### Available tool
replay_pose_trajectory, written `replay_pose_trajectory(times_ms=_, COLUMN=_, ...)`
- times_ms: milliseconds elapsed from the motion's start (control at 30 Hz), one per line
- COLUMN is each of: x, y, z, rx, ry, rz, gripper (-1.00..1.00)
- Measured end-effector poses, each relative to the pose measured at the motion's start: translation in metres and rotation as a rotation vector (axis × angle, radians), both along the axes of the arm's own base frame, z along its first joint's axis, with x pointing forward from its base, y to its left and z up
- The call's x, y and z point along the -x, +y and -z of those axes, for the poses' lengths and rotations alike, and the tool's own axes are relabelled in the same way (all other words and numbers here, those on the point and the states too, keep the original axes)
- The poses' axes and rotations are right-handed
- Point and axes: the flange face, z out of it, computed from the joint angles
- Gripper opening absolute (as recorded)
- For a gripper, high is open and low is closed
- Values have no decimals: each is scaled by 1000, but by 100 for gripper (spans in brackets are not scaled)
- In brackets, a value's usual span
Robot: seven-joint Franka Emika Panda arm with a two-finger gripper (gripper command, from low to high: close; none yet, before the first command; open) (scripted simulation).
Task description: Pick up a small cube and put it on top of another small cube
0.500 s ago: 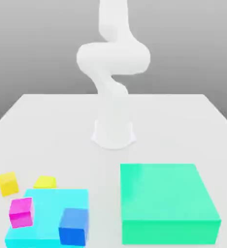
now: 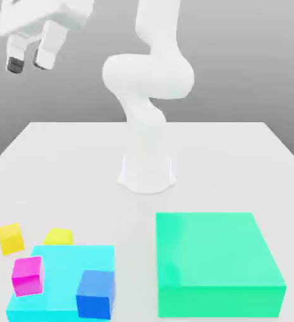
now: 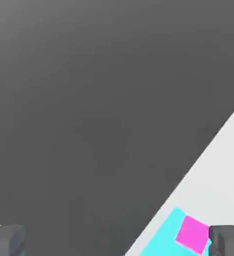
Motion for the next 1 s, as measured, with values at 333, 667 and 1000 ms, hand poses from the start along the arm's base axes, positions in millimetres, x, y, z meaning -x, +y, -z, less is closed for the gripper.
replay_pose_trajectory(times_ms=333, x=24, y=-93, z=125, rx=-195, ry=61, rz=564, gripper=0)
replay_pose_trajectory(times_ms=667, x=93, y=-159, z=244, rx=-390, ry=93, rz=1152, gripper=0)
replay_pose_trajectory(times_ms=1000, x=141, y=-172, z=350, rx=-527, ry=108, rz=1534, gripper=0)
